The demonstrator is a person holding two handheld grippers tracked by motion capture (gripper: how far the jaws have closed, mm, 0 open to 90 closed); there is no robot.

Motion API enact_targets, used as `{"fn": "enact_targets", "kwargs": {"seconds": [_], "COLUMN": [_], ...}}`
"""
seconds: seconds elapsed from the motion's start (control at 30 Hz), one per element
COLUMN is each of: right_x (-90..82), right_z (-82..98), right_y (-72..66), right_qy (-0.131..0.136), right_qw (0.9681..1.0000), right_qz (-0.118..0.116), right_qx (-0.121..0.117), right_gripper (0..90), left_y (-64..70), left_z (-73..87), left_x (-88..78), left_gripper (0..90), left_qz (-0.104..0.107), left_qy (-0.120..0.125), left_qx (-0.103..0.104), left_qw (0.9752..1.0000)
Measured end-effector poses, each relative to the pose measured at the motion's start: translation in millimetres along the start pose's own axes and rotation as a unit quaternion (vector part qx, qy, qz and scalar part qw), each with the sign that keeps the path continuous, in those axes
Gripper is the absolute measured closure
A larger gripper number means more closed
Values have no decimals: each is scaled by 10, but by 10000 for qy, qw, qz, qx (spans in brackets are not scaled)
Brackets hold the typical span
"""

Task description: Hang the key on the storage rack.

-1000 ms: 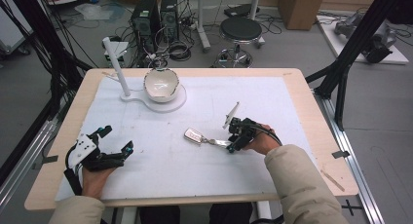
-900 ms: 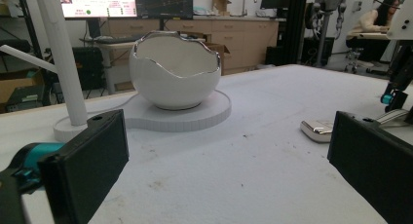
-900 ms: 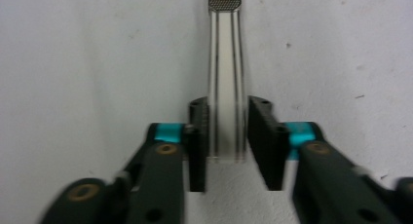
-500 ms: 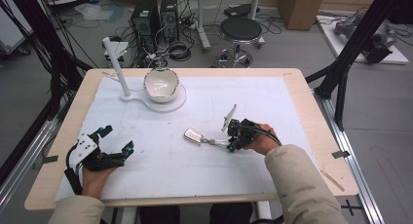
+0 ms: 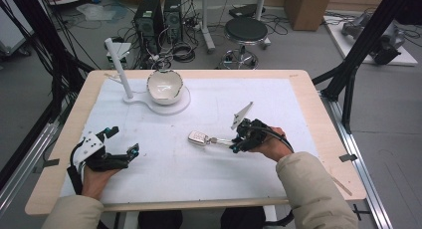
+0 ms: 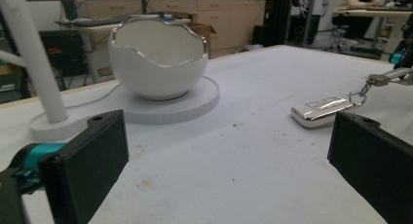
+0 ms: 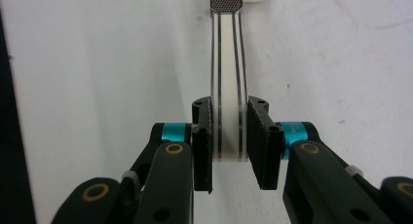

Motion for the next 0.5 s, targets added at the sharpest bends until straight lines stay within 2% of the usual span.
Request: {"fn": "enact_targets", "kwargs": {"seconds": [0.03,0.07,0.1,0.17,0.23,0.27,0.33,0.4,0.5], "right_x": [-55,-82,-82,-146,-203,-255,-283,-333,-405], "right_z": [-22,-34,-34,-67,-95,-115,-124,-147,-194], "right_y": [-22,-25,-25,-35,-47,-39,-43,-36,-32], "right_qy": [136,210,210,400,474,547,591,657,669], "right_qw": [9999,9998,9998,9991,9986,9980,9978,9971,9967], "right_qz": [61,17,17,21,102,70,93,53,-83], "right_qx": [-49,-71,-71,-128,-231,-300,-290,-390,-448], "right_gripper": [743,743,743,743,743,743,743,743,744], "left_y": [2,0,1,1,-6,-11,-27,-41,-53], "left_z": [-48,-101,-155,-287,-367,-417,-518,-621,-779], "left_x": [11,22,34,74,100,116,144,162,183], "left_gripper": [18,18,18,18,18,18,18,18,18], "left_qz": [84,173,256,447,610,702,917,1060,1284], "left_qy": [-16,-47,-98,-185,-269,-310,-426,-542,-623], "left_qx": [26,80,121,267,324,349,423,494,637], "left_qw": [10000,9998,9996,9985,9972,9964,9940,9917,9877]}}
Point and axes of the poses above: each handheld gripper's, and its own axes: x roughly forward along the jaws, z roughly out of its underside, y roughly to its right, the point moved 1 cm from there along x, roughly forward along the jaws, and after that the axes turned 14 degrees about -y, right-handed, at the moved point
